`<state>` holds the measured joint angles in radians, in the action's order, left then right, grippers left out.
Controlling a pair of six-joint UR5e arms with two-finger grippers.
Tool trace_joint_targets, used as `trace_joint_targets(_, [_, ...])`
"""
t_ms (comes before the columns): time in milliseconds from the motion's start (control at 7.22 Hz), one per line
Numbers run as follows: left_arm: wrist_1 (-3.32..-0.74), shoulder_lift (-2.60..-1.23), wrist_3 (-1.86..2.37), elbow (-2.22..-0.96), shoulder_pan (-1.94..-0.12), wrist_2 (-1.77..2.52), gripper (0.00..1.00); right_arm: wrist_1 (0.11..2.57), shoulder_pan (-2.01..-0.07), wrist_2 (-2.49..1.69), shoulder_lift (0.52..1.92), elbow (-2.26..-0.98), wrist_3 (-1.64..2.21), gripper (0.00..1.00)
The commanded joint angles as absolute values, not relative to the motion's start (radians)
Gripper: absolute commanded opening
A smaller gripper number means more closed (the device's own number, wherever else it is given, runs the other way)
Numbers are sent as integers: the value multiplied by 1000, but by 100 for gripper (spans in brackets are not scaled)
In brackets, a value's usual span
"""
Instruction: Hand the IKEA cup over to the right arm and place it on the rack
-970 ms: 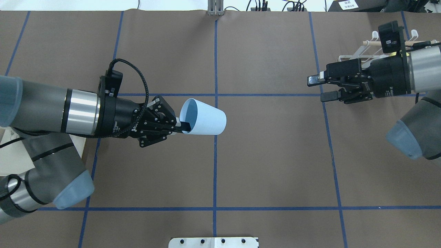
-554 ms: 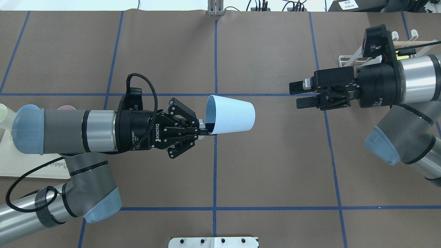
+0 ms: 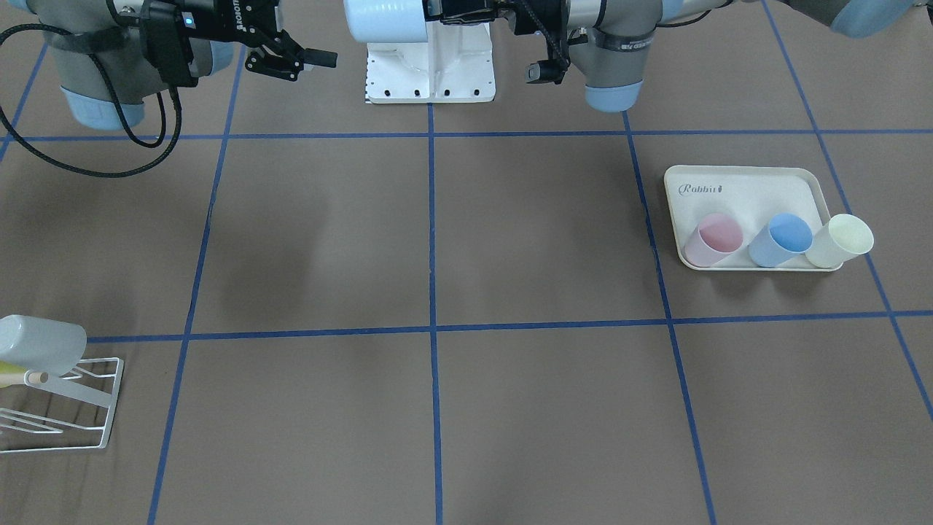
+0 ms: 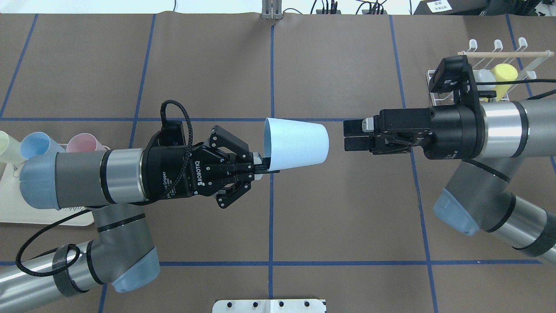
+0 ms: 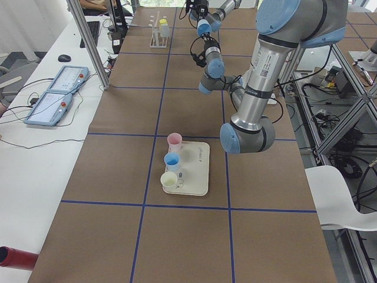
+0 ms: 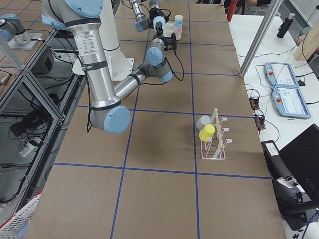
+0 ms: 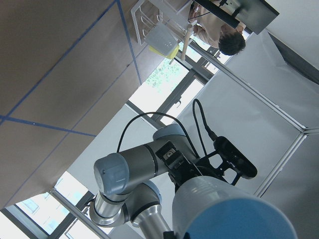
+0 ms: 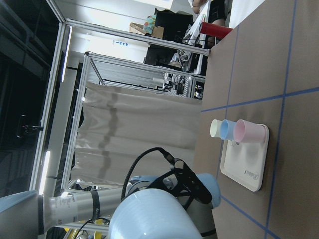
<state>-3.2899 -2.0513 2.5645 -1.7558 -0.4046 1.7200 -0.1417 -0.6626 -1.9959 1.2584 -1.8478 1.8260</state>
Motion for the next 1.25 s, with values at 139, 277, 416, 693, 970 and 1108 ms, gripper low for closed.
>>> trace_joint_targets(139, [-3312, -2062, 2566, -1755, -388, 1692, 0, -189, -577, -1869, 1247, -1848, 1835, 99])
trace_joint_targets(277, [-3313, -2063, 2566, -1756, -388, 1690, 0, -189, -563, -1859, 1244, -1848, 1835, 99])
trace_joint_targets(416, [-3313, -2065, 2566, -1755, -388, 1690, 0, -221, -552, -1850, 1246, -1847, 1838, 99])
trace_joint_targets(693, [-3313, -2063, 2566, -1755, -388, 1690, 0, -238, -548, -1829, 1247, -1847, 1856, 96])
trace_joint_targets(970, [-3315, -2063, 2566, -1755, -387, 1690, 0, -238, -548, -1818, 1247, -1839, 1856, 83])
trace_joint_targets(1108, [-3321, -2063, 2566, -1755, -387, 1690, 0, -238, -548, -1818, 1247, -1839, 1856, 62])
